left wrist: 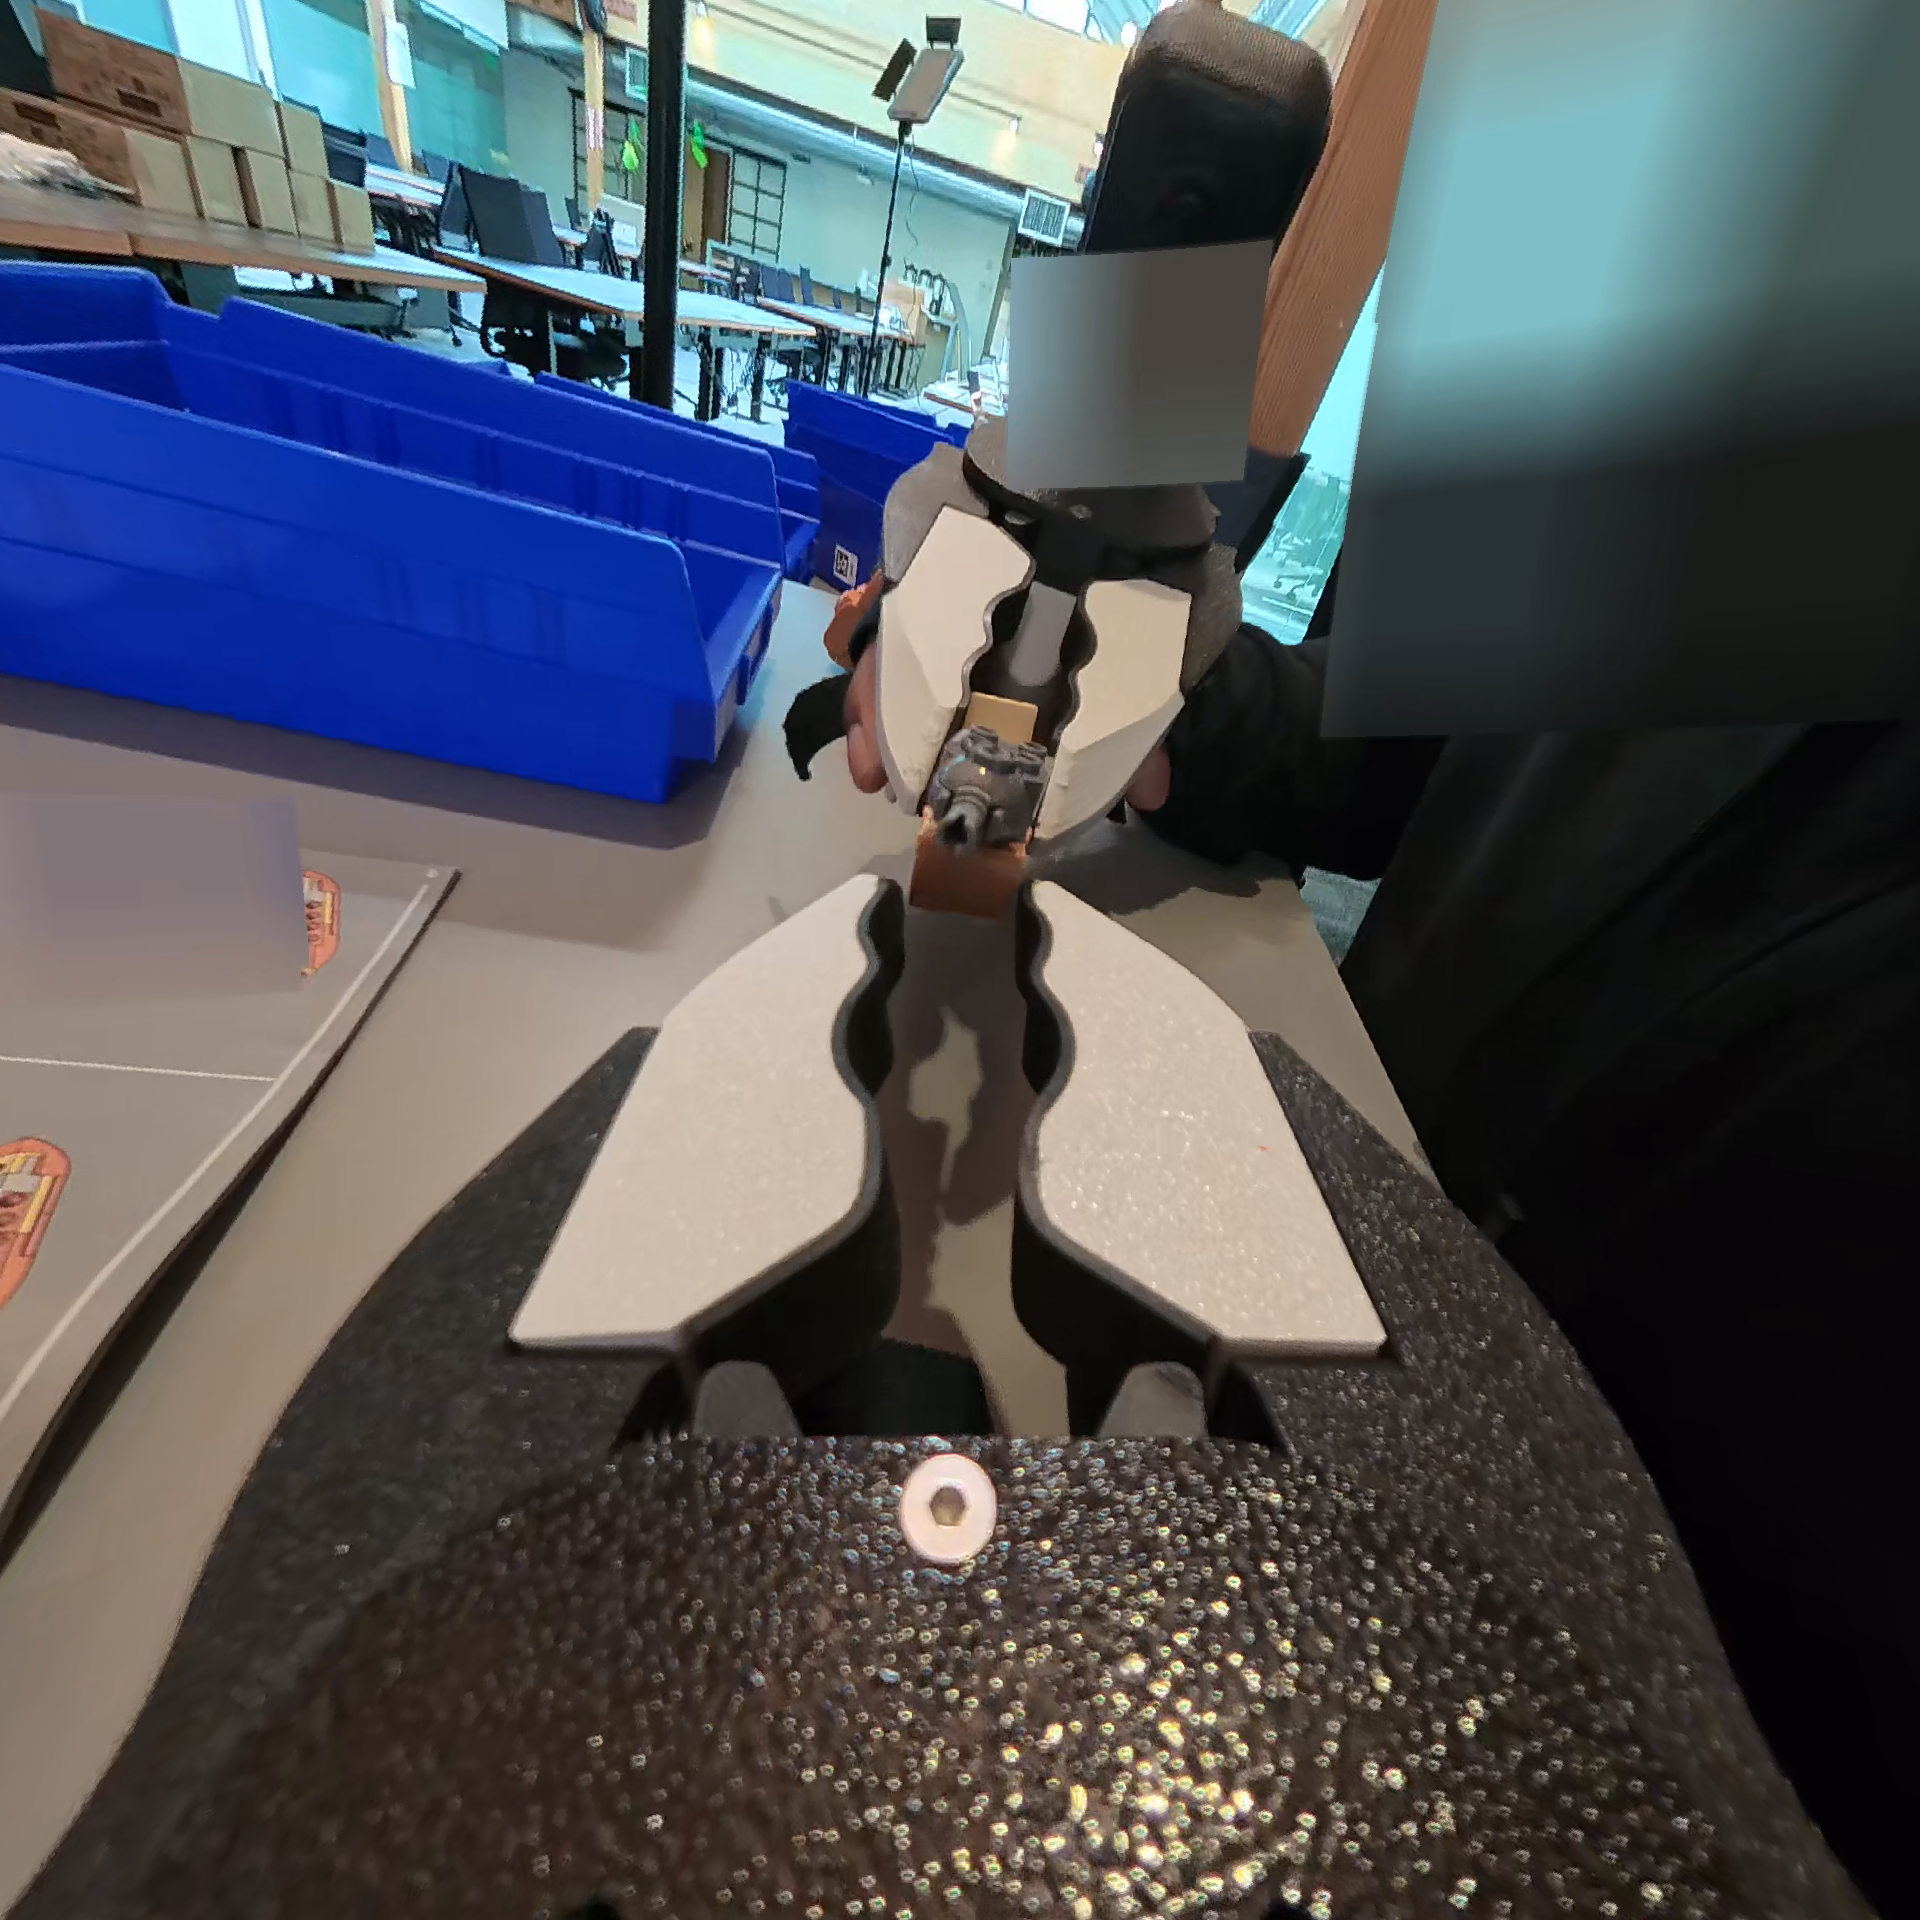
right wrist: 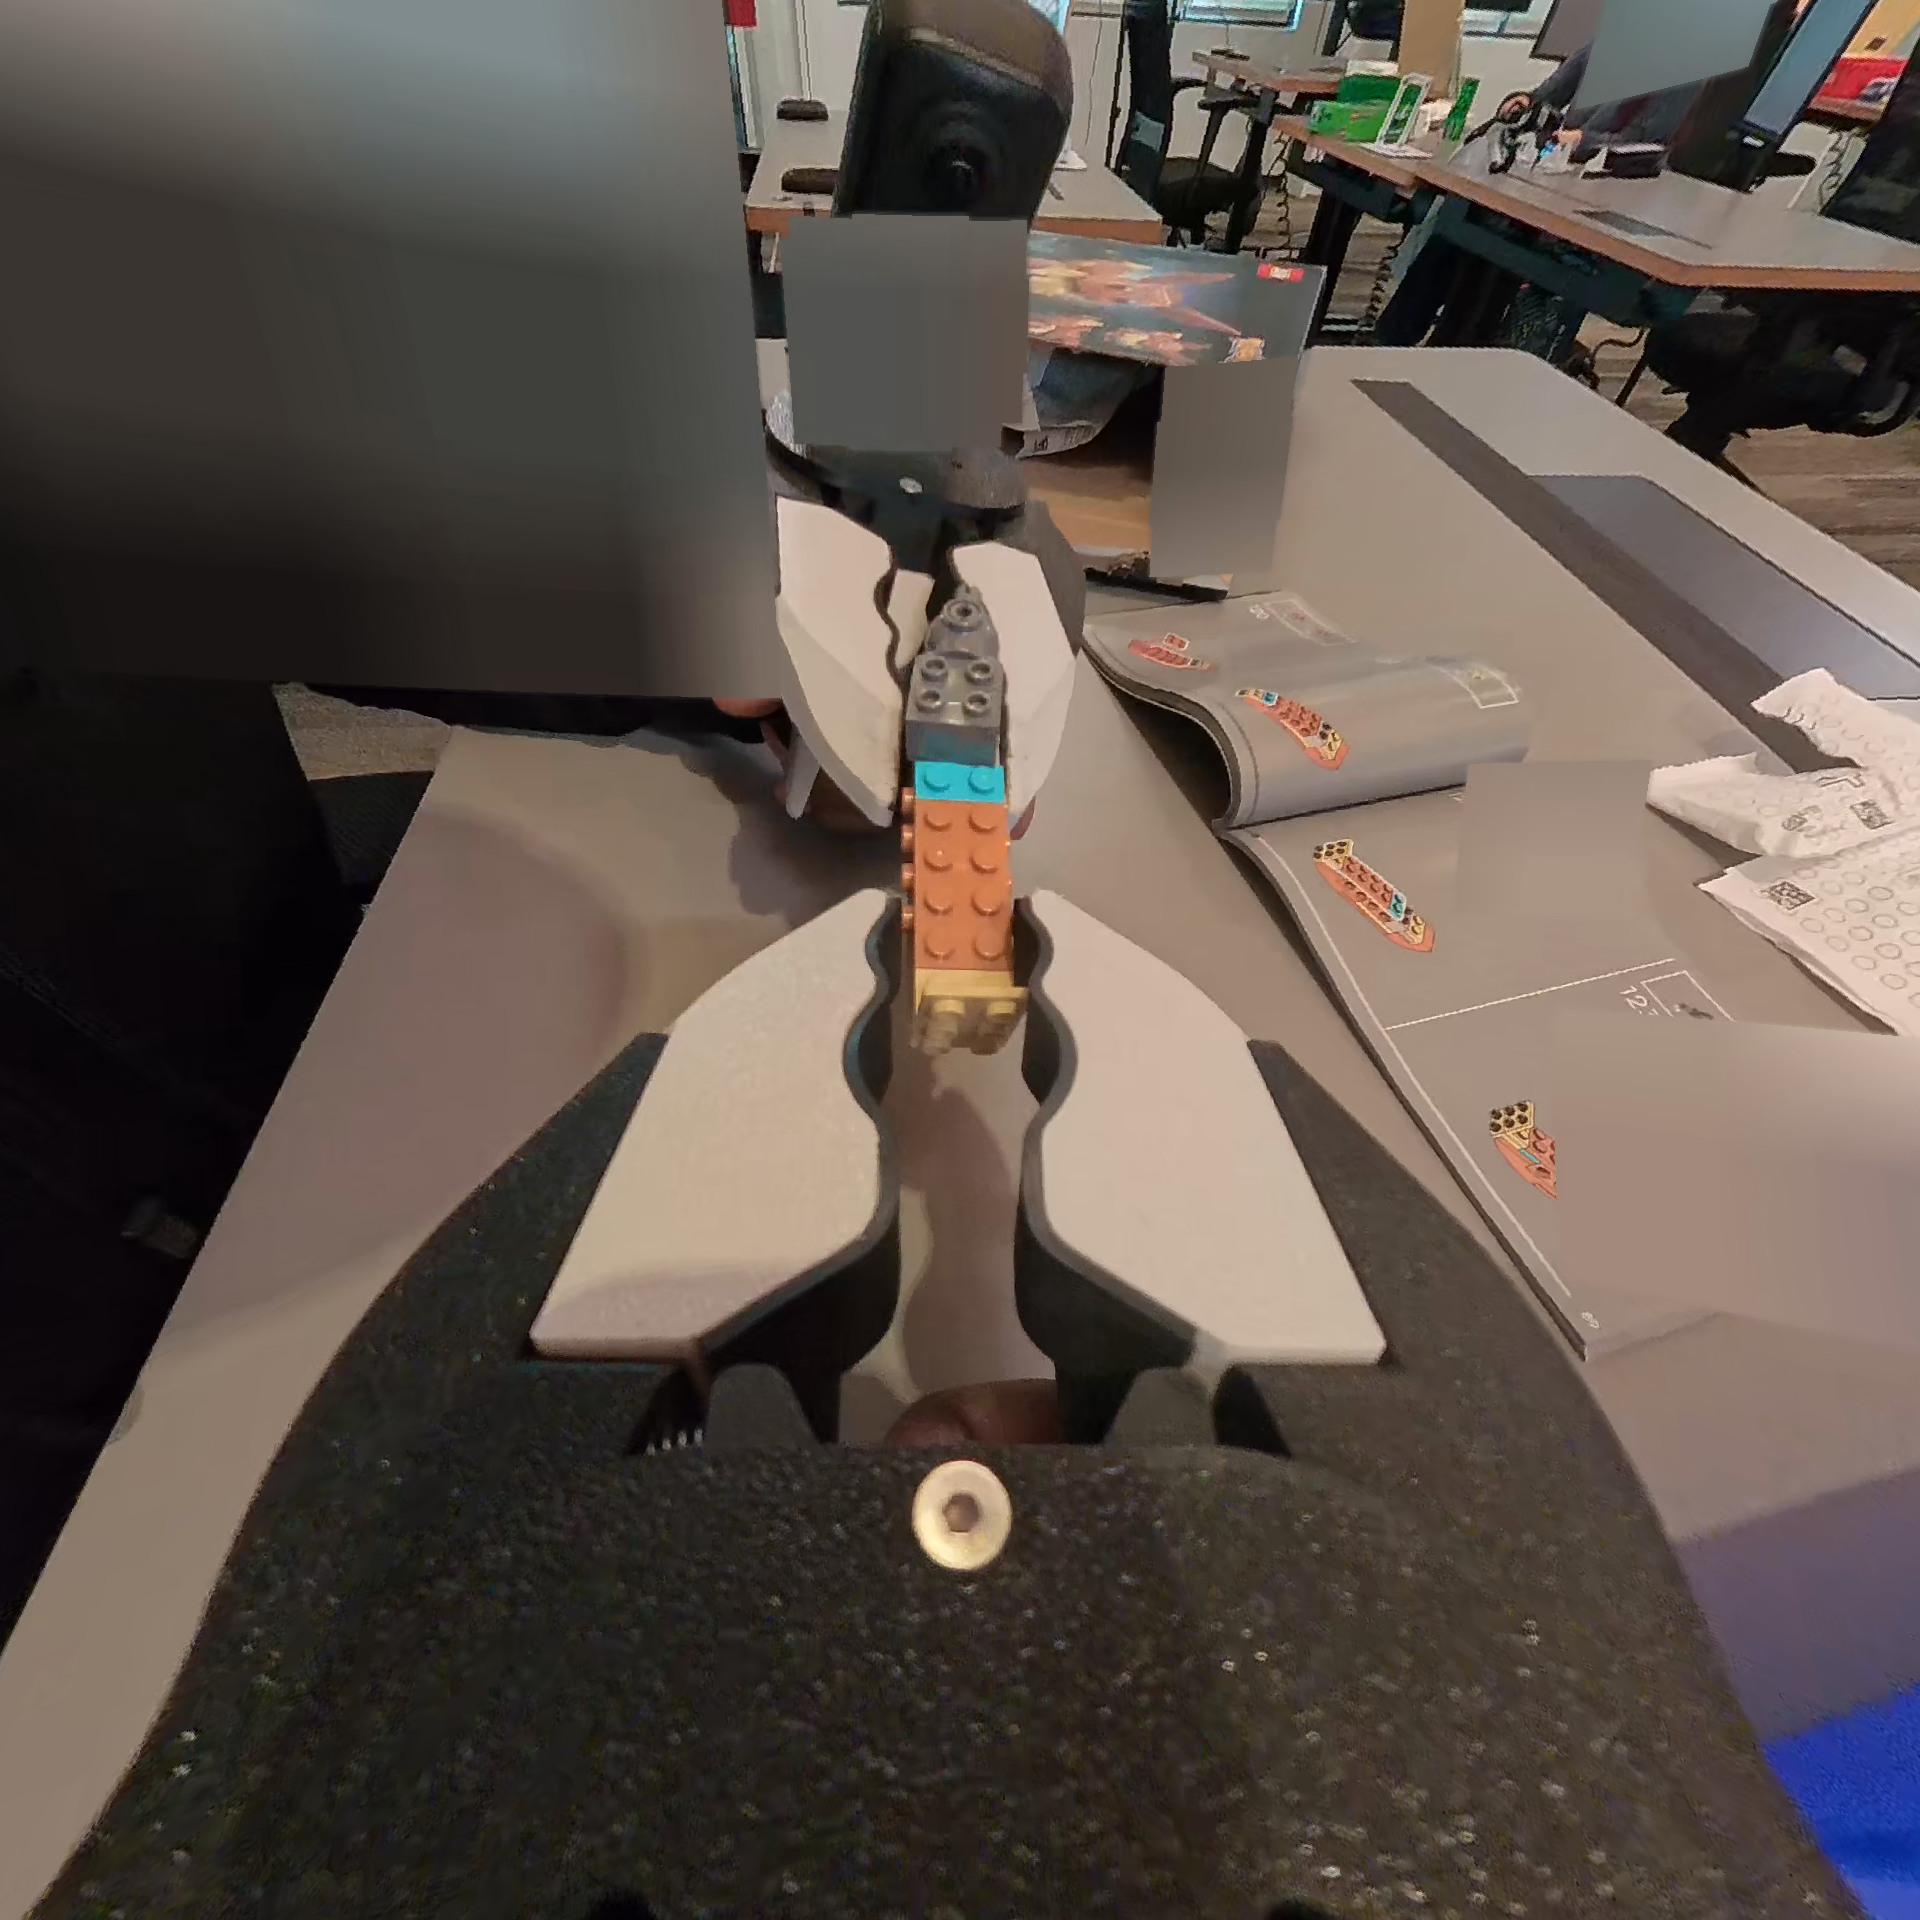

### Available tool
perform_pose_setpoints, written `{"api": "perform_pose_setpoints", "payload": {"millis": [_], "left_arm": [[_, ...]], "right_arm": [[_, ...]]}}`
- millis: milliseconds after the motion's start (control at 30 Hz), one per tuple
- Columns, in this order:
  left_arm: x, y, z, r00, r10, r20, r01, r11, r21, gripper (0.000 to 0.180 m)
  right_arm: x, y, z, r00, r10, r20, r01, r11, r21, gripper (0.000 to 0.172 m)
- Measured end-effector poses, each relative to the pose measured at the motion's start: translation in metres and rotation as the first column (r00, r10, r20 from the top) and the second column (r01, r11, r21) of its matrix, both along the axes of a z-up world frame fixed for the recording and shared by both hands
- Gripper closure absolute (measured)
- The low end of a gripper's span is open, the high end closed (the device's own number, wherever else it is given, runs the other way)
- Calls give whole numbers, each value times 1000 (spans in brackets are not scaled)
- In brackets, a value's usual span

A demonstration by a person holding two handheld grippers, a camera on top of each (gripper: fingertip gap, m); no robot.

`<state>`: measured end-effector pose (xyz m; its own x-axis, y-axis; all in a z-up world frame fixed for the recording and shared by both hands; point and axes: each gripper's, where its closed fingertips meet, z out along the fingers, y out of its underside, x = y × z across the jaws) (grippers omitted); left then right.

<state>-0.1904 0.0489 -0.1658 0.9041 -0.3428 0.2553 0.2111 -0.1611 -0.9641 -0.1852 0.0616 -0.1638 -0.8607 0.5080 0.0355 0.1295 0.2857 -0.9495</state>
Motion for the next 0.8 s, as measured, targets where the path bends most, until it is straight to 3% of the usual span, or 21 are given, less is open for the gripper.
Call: {"api": "perform_pose_setpoints", "payload": {"millis": [433, 667, 800], "left_arm": [[4, 0, 15, 991, -49, 128, 37, 995, 98, 164], [5, -2, 18, 986, -78, 150, 59, 991, 121, 164], [5, -5, 21, 979, -101, 178, 77, 988, 136, 164]], "right_arm": [[3, -2, 18, 994, -22, -107, 22, 1000, -4, 148], [7, -1, 26, 964, 8, -265, -4, 1000, 14, 129], [11, 3, 25, 887, 49, -459, 3, 994, 112, 116]]}}
